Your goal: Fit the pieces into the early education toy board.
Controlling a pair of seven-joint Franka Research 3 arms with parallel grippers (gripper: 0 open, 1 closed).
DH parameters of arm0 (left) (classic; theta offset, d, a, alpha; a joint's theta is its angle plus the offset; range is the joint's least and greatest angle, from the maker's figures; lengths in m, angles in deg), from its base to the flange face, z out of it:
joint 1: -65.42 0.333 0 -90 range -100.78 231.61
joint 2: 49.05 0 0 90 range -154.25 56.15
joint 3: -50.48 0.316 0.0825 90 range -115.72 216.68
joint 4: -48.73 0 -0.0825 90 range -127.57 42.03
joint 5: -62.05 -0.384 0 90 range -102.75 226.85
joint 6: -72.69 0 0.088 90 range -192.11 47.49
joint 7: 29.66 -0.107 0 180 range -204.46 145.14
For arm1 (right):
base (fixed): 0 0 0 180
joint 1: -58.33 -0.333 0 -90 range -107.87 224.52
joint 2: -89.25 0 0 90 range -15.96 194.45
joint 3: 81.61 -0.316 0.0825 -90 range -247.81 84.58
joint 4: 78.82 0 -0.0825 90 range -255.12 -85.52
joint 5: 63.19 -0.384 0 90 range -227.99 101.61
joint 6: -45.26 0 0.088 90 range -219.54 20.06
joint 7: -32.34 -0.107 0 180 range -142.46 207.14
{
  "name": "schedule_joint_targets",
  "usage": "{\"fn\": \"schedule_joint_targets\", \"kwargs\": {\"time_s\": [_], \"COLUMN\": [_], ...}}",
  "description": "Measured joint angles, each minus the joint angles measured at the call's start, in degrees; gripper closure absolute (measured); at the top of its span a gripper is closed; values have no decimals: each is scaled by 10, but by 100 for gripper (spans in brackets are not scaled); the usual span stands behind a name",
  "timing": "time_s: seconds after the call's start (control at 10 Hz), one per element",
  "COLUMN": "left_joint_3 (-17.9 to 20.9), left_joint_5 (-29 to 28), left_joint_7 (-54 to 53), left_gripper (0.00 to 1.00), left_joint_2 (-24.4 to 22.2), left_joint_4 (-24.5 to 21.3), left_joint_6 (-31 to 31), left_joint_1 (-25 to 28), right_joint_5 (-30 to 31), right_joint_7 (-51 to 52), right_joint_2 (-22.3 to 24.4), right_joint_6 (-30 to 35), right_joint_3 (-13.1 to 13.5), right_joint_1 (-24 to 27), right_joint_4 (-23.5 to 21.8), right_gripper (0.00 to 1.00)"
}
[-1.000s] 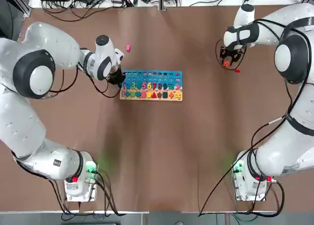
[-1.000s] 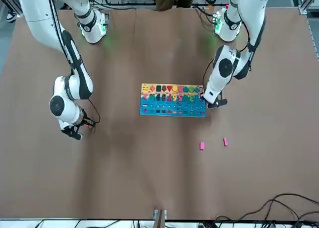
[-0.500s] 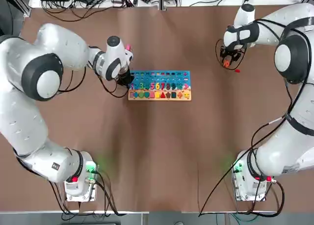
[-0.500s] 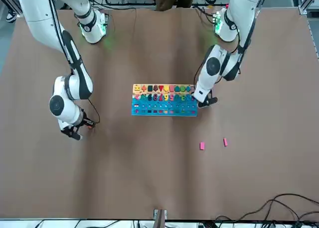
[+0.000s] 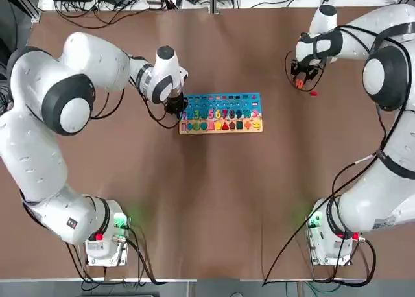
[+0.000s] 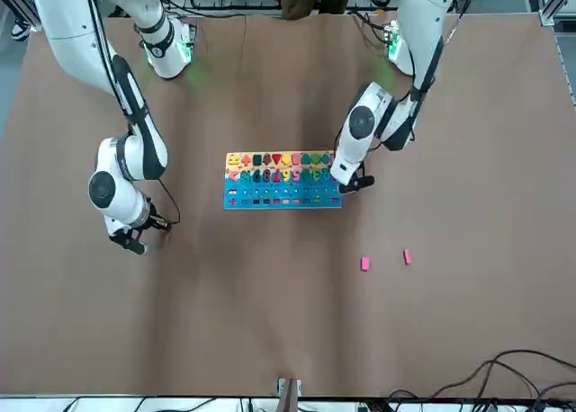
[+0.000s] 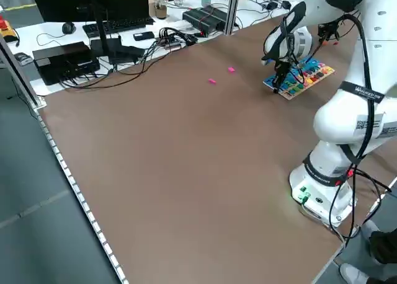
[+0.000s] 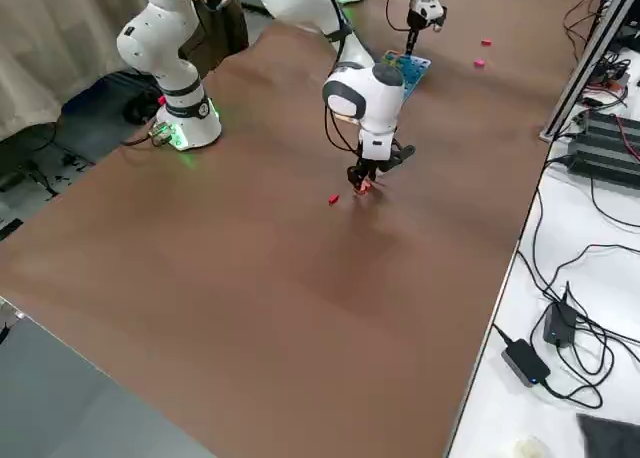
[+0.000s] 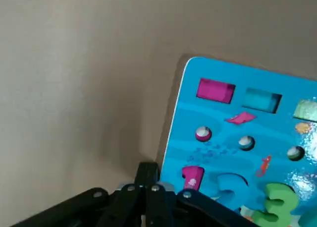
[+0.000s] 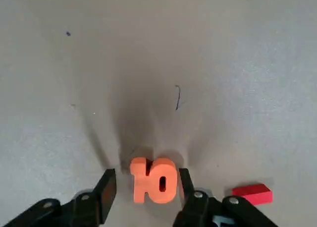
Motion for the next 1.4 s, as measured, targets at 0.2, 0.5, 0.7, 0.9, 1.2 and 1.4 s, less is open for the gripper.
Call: {"fn": "schedule_joint_targets", "kwargs": {"time_s": [0.2, 0.5, 0.7, 0.9, 1.2, 1.4], "left_joint_3": [-1, -2, -3, -4, -4, -4], "left_joint_5": [0, 0, 0, 0, 0, 1], "left_joint_7": [5, 24, 33, 44, 55, 55], "left_gripper": [98, 98, 98, 97, 97, 95], "left_joint_2": [7, 22, 36, 54, 63, 76], "left_joint_4": [15, 41, 64, 93, 109, 143], "left_joint_6": [16, 29, 30, 28, 28, 30], "left_joint_1": [-1, -10, -15, -24, -27, -20], "right_joint_5": [0, 0, 0, 0, 0, 0], "right_joint_7": [0, 0, 0, 0, 0, 0], "right_joint_2": [0, 0, -1, -3, -3, -3], "right_joint_6": [-1, -1, -1, -1, 0, 0], "right_joint_3": [0, 0, 0, 0, 0, 0], "right_joint_1": [0, 3, 3, 3, 3, 3], "right_joint_4": [0, -1, -4, -4, -7, -10], "right_gripper": [41, 41, 41, 41, 44, 47]}}
